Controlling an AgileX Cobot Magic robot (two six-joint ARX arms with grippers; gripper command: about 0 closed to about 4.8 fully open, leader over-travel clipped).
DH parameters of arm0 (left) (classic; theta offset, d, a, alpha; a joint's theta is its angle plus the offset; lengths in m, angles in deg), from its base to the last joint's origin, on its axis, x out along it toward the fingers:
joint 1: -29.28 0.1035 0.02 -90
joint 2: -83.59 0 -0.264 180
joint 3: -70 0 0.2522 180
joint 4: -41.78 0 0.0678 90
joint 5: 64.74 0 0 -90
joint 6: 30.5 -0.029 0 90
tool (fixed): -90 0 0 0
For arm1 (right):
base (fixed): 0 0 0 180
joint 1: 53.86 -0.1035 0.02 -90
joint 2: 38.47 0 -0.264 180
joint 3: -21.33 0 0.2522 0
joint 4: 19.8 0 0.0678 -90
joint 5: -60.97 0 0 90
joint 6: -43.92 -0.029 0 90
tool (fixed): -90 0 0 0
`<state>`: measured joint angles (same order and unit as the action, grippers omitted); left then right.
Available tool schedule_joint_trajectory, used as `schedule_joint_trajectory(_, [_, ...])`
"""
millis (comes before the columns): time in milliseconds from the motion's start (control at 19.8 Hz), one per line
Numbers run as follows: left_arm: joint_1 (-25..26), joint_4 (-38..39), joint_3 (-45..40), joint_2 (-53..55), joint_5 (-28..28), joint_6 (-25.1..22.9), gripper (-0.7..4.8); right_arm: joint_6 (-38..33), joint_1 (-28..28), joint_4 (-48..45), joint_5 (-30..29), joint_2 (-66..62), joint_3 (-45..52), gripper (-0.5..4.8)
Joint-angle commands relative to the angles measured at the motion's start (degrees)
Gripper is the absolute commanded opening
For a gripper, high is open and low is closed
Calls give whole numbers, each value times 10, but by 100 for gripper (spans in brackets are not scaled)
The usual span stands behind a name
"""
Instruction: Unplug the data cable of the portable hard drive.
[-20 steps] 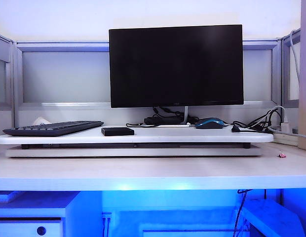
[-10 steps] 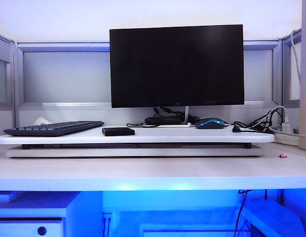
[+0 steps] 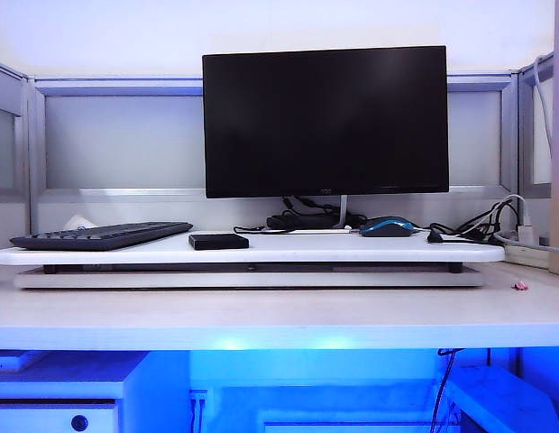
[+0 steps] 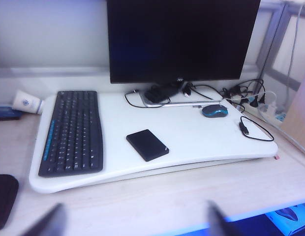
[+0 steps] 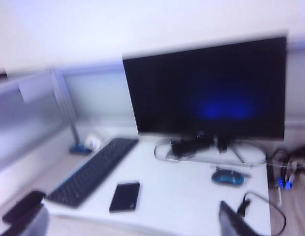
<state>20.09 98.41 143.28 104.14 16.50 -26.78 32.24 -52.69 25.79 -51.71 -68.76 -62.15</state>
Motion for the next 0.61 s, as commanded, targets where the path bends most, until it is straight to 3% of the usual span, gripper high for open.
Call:
schedule_joint_trajectory(51, [0,33,-65,-61,1,30,339,-9,0,14,5,48,75,430])
schedule_joint_trajectory(152, [0,56,-127,-128,2,40,339,-10,0,31,-17,96,137,430])
schedule_joint_trajectory(304, [0,96,-189,-199,10,57,335,-21,1,27,10,213,217,430])
schedule_joint_trajectory(405, [1,77,-201,-203,14,49,334,-31,1,59,26,301,268,430])
schedule_joint_trajectory(557, [0,27,-229,-203,19,62,329,-29,1,81,19,298,331,430])
schedule_joint_trajectory(607, [0,1,-243,-203,20,63,300,-27,1,71,20,301,343,429])
